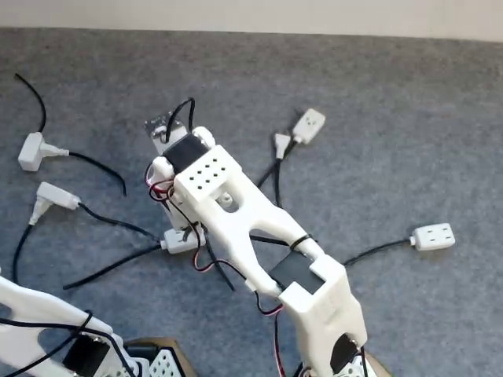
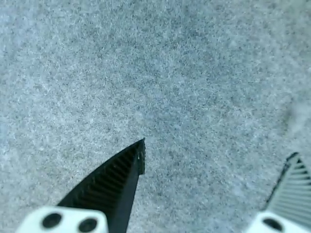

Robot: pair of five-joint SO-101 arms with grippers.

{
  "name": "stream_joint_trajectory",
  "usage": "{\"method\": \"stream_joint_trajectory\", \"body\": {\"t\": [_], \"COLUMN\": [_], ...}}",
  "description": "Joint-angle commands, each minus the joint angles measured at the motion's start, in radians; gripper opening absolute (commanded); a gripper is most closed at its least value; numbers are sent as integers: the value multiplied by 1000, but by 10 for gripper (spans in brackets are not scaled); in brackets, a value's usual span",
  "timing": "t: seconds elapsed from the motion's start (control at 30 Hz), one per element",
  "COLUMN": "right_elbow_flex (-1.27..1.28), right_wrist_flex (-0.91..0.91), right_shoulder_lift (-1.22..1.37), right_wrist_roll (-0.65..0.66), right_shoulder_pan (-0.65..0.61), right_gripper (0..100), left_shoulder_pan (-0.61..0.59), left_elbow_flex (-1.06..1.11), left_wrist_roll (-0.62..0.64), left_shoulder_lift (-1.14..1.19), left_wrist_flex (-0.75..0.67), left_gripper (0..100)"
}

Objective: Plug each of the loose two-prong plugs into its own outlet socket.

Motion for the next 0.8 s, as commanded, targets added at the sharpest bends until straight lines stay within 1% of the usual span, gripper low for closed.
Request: {"method": "stream_joint_trajectory", "body": {"t": [0.0, 0.27, 0.53, 0.77], "right_elbow_flex": [-54, -48, -59, -59], "right_wrist_flex": [47, 45, 44, 42], "right_shoulder_lift": [-24, -12, 93, 99], "right_wrist_roll": [8, 8, 8, 6], "right_shoulder_pan": [-5, -5, -5, -5], "right_gripper": [5, 5, 5, 5], "left_shoulder_pan": [12, 12, 8, 10], "left_elbow_flex": [-39, -39, -38, -38], "left_wrist_roll": [8, 8, 8, 6], "left_shoulder_lift": [-12, -12, -12, -12], "left_wrist_flex": [2, 2, 2, 2], "left_gripper": [418, 418, 418, 418]}}
